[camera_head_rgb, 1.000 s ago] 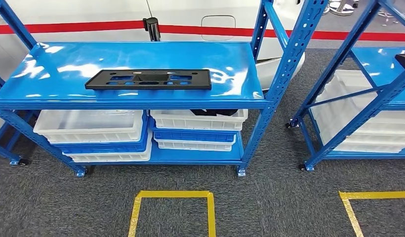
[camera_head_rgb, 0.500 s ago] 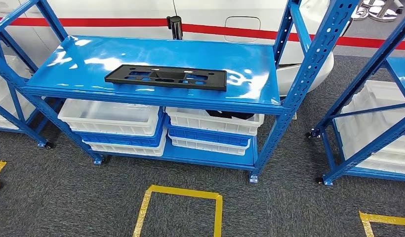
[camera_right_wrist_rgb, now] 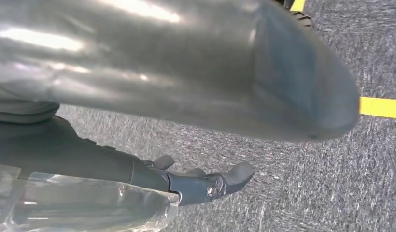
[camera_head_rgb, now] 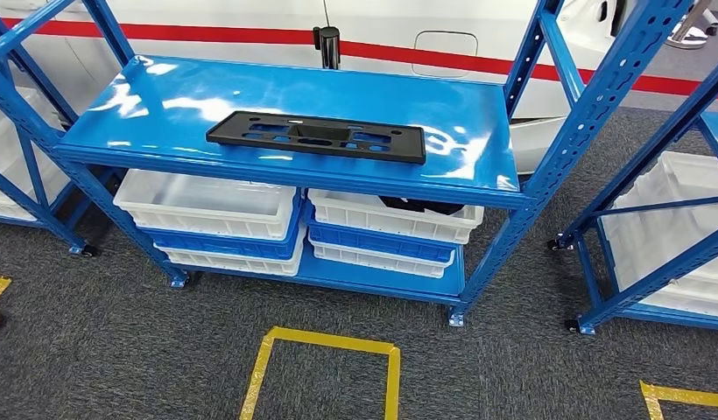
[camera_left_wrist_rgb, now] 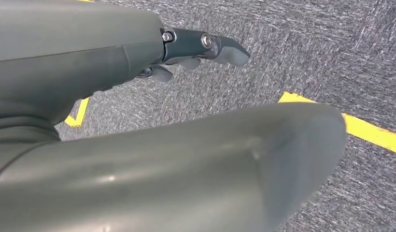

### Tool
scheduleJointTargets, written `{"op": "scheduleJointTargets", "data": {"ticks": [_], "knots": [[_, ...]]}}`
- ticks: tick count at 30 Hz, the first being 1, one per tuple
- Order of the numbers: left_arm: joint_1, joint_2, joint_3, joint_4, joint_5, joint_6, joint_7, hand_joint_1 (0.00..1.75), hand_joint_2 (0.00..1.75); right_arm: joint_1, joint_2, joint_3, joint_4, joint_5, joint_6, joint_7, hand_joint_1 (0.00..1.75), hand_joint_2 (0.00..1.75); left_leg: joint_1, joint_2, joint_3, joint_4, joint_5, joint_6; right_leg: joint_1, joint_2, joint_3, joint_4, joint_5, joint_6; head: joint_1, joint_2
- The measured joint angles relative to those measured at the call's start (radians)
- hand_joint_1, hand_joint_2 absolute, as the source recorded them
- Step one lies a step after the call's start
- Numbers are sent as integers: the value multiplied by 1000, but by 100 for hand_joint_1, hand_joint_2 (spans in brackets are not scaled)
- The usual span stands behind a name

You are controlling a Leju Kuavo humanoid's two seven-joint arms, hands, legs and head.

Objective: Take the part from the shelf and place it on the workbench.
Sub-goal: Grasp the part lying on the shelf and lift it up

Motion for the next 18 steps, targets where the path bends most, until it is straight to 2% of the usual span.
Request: {"op": "scheduleJointTargets", "data": {"ticks": [4,10,14,18], "knots": [[0,0,0,0,0,13,0,0,0,0,0,0,0,2,-2,0,0,0,-3,0,0,0,1,4,-3,0,0,-1,1,8,0,0],[0,0,0,0,-1,17,2,0,0,-2,0,0,0,2,-27,-11,0,0,-3,0,0,0,2,6,-4,-1,0,-1,2,9,0,0],[0,0,0,0,-1,23,4,0,0,-21,-3,-9,-2,-8,-120,-89,0,175,-2,0,0,0,2,6,-4,-1,0,-1,2,9,0,0],[0,-1,1,0,-2,29,9,0,0,-82,-17,-39,-19,5,-241,-230,0,175,-2,1,0,0,3,7,-4,0,0,0,3,10,0,0]]}}
